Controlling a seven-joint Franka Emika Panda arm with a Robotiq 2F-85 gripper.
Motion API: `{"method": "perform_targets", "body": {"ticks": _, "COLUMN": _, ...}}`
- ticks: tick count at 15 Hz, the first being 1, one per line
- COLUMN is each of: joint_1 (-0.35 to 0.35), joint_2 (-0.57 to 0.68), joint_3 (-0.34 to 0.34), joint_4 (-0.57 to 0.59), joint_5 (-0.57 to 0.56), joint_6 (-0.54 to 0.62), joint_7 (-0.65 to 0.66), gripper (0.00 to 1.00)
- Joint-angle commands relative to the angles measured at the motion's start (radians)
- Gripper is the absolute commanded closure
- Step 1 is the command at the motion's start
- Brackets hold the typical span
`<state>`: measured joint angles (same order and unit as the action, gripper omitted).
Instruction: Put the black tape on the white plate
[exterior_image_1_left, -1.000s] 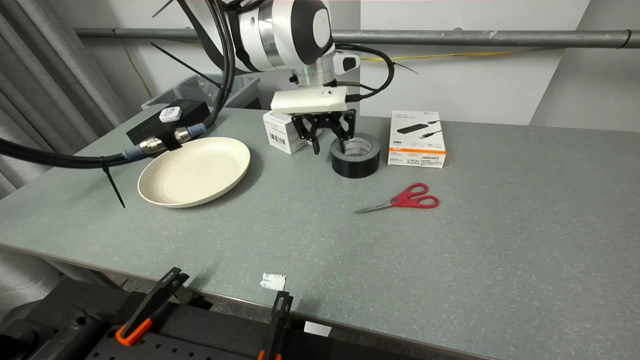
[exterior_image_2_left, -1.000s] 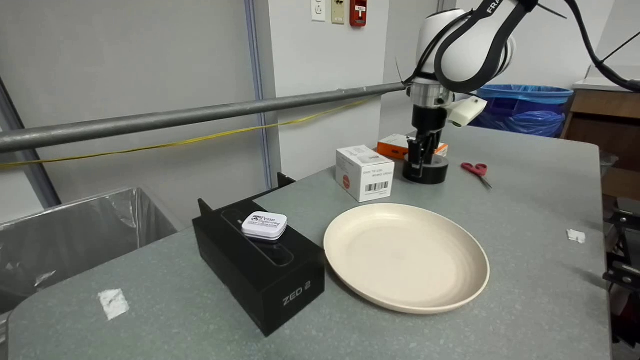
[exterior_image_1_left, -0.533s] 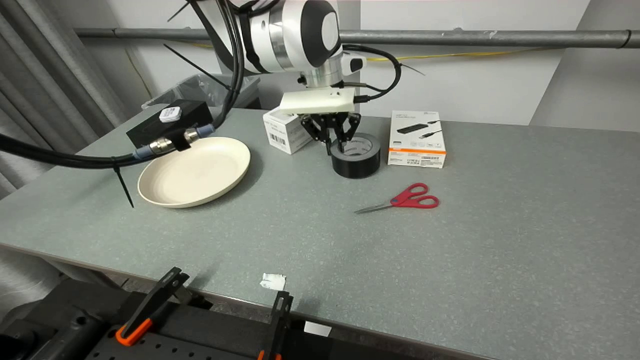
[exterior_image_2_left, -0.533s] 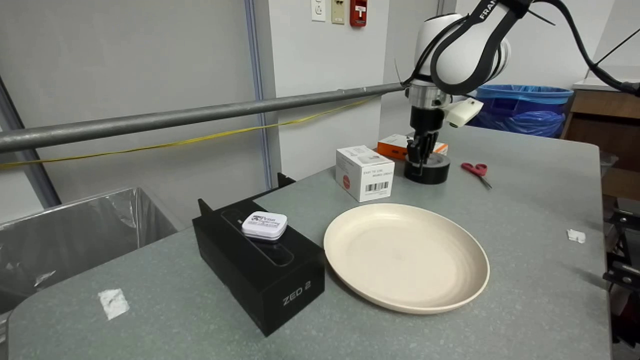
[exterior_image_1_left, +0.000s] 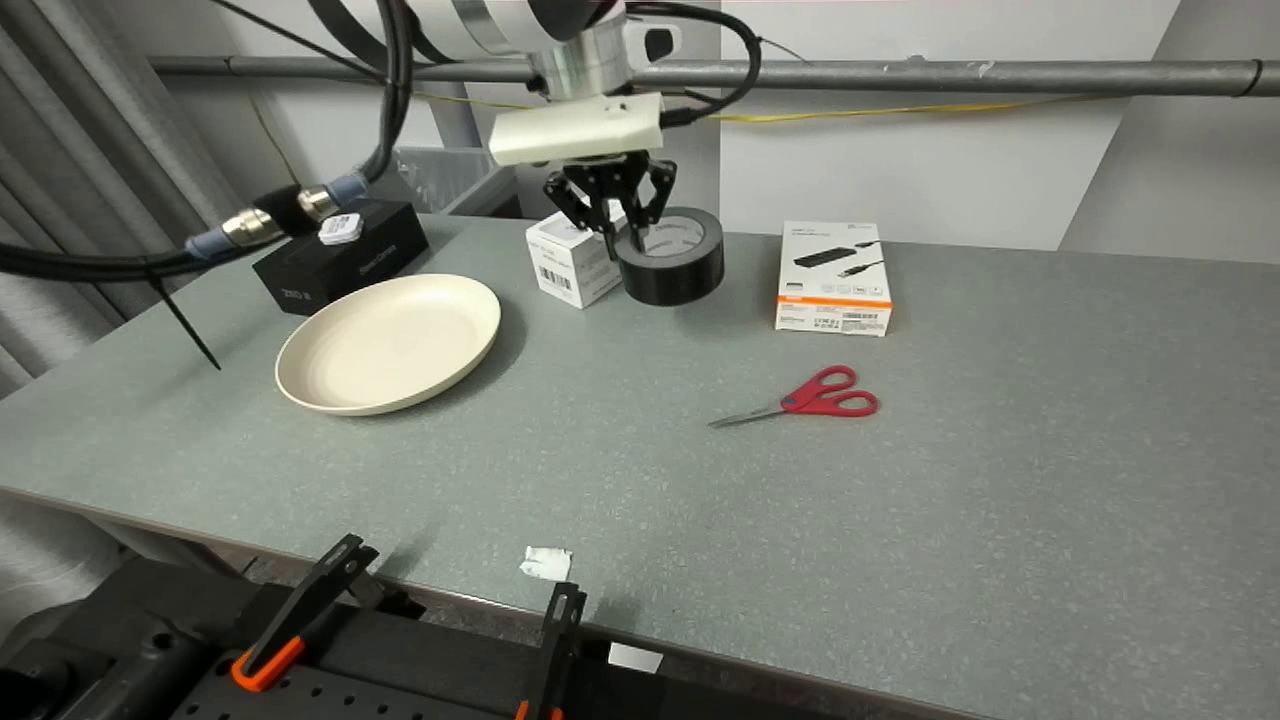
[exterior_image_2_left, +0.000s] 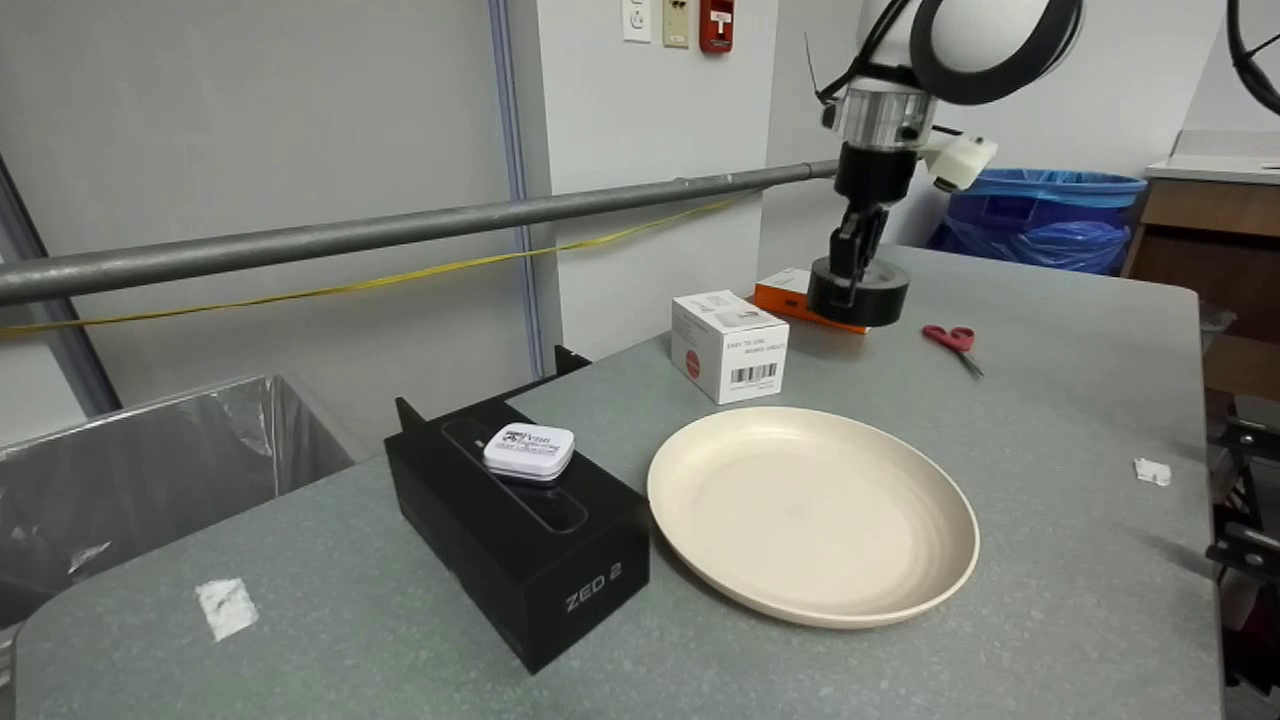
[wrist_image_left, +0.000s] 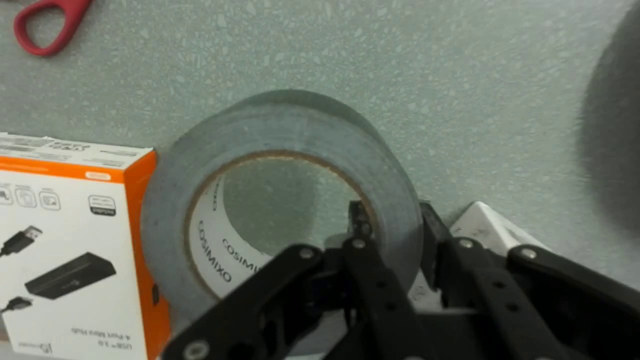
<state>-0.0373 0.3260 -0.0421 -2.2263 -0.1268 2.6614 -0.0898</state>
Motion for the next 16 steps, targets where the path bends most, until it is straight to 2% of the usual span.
{"method": "perform_targets", "body": {"ticks": 1, "joint_1": 0.028, "joint_2": -0.224, "joint_3": 0.06, "joint_4": -0.204, "joint_5": -0.002, "joint_6": 0.057, "joint_7": -0.072, "gripper": 0.94}}
{"method": "perform_targets", "body": {"ticks": 4, "joint_1": 0.082, "joint_2": -0.284, "joint_3": 0.139, "joint_4": -0.29, "joint_5": 0.02, "joint_6": 0.078, "joint_7": -0.101, "gripper": 0.94}}
{"method": "perform_targets", "body": {"ticks": 7, "joint_1": 0.159, "joint_2": -0.249, "joint_3": 0.192, "joint_4": -0.309, "joint_5": -0.038, "joint_6": 0.091, "joint_7": -0.02, "gripper": 0.94}}
{"method": "perform_targets", "body": {"ticks": 11, "joint_1": 0.236, "joint_2": -0.199, "joint_3": 0.227, "joint_4": -0.306, "joint_5": -0.112, "joint_6": 0.088, "joint_7": 0.042, "gripper": 0.94}}
{"method": "perform_targets", "body": {"ticks": 16, "joint_1": 0.277, "joint_2": -0.12, "joint_3": 0.247, "joint_4": -0.268, "joint_5": -0.124, "joint_6": 0.072, "joint_7": 0.007, "gripper": 0.94}}
